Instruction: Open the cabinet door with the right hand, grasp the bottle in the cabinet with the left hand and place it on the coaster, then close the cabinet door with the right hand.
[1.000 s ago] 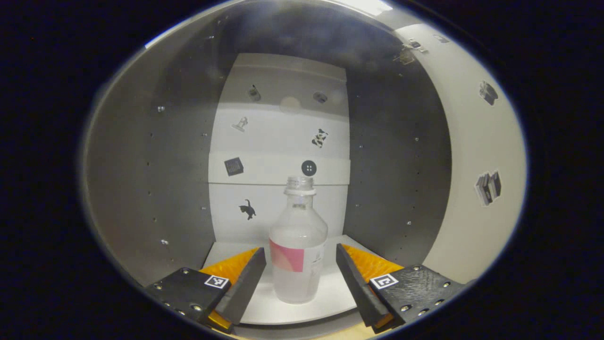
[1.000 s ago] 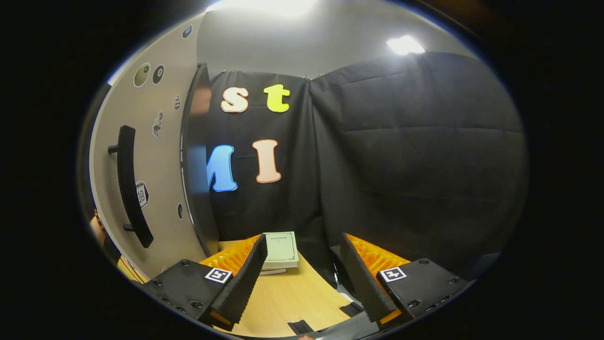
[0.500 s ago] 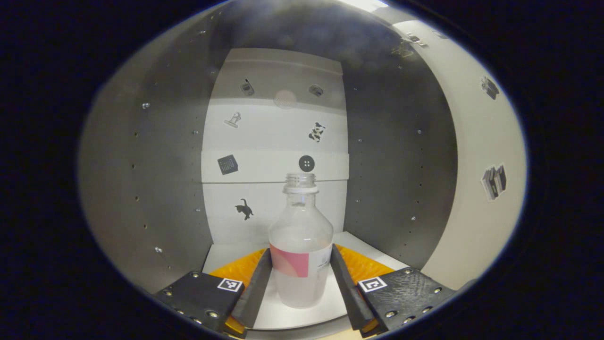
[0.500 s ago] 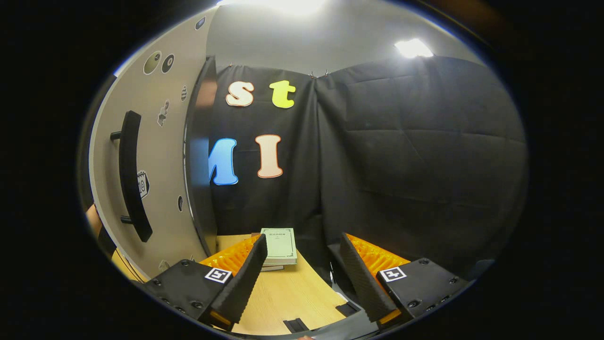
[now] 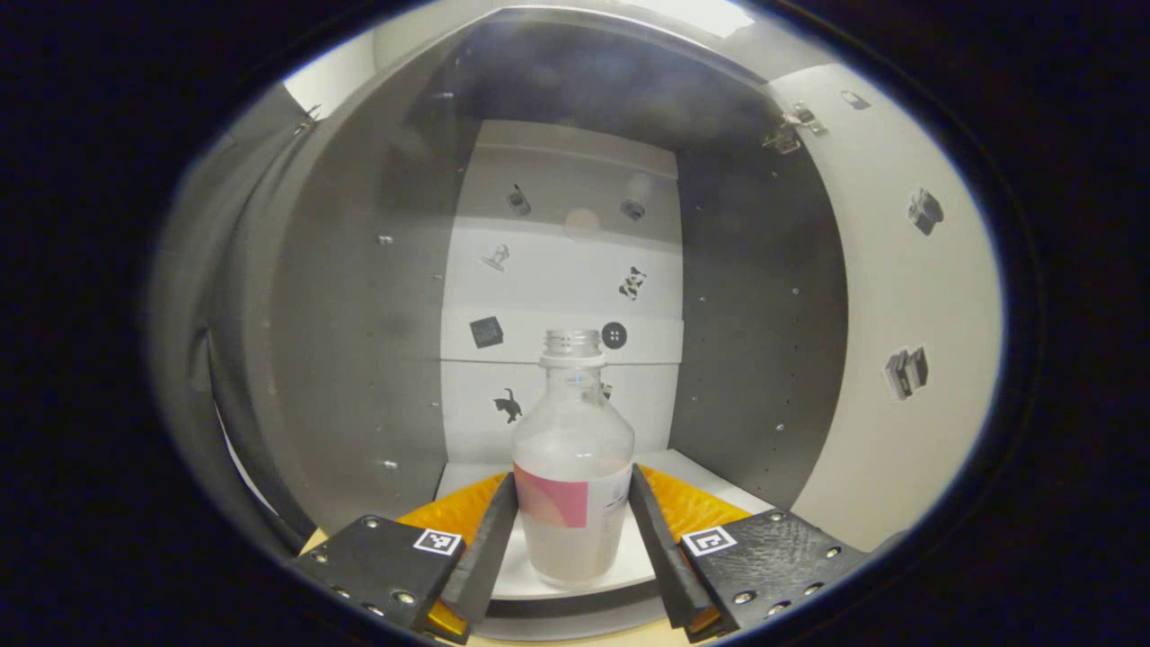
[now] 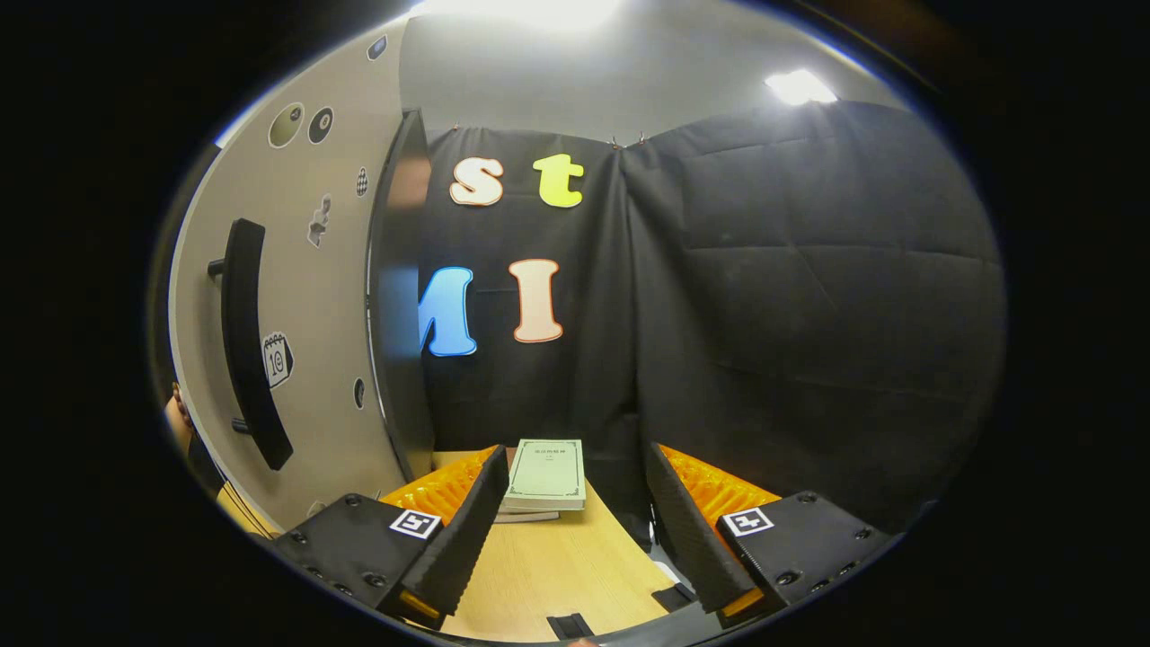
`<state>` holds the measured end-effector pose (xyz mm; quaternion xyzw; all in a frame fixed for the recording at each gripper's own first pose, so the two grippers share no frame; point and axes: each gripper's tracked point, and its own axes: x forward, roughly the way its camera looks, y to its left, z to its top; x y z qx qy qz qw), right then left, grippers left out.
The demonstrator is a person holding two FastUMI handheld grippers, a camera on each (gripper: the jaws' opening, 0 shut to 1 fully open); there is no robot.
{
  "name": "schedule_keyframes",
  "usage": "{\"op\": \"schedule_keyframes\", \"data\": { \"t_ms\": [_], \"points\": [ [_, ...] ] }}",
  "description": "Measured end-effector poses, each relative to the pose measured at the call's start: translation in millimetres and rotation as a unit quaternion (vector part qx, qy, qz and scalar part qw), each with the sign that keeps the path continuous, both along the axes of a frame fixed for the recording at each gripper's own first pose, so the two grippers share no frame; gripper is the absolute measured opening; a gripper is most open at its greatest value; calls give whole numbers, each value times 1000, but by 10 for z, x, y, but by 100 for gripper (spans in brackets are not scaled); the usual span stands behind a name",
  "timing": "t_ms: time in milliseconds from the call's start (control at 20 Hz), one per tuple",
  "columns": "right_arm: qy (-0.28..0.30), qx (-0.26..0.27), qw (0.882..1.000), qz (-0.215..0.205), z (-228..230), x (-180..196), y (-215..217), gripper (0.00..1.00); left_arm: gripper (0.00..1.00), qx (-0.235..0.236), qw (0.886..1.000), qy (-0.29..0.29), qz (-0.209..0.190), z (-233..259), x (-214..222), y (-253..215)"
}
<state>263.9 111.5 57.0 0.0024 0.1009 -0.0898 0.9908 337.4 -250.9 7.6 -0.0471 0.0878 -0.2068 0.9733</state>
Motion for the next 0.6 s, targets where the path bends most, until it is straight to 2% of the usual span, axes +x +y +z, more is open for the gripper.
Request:
{"op": "schedule_keyframes", "data": {
  "t_ms": [250,300,350,400,450,600],
  "points": [
    [-1,6,999,38,-27,103,68,98,72,-3,1000,1,29,37,-334,360],
    [-3,8,999,45,-26,122,84,93,74,-3,999,0,36,29,-405,437],
    [-4,9,999,53,-29,142,103,98,72,-1,999,0,44,23,-469,525],
    [-5,9,998,62,-32,167,108,93,72,1,999,0,52,4,-540,603],
    [-5,8,998,70,-45,189,127,98,72,3,998,1,60,-9,-610,681],
    [-4,12,996,92,-86,261,171,98,72,8,996,6,83,-62,-826,931]
  ]
}}
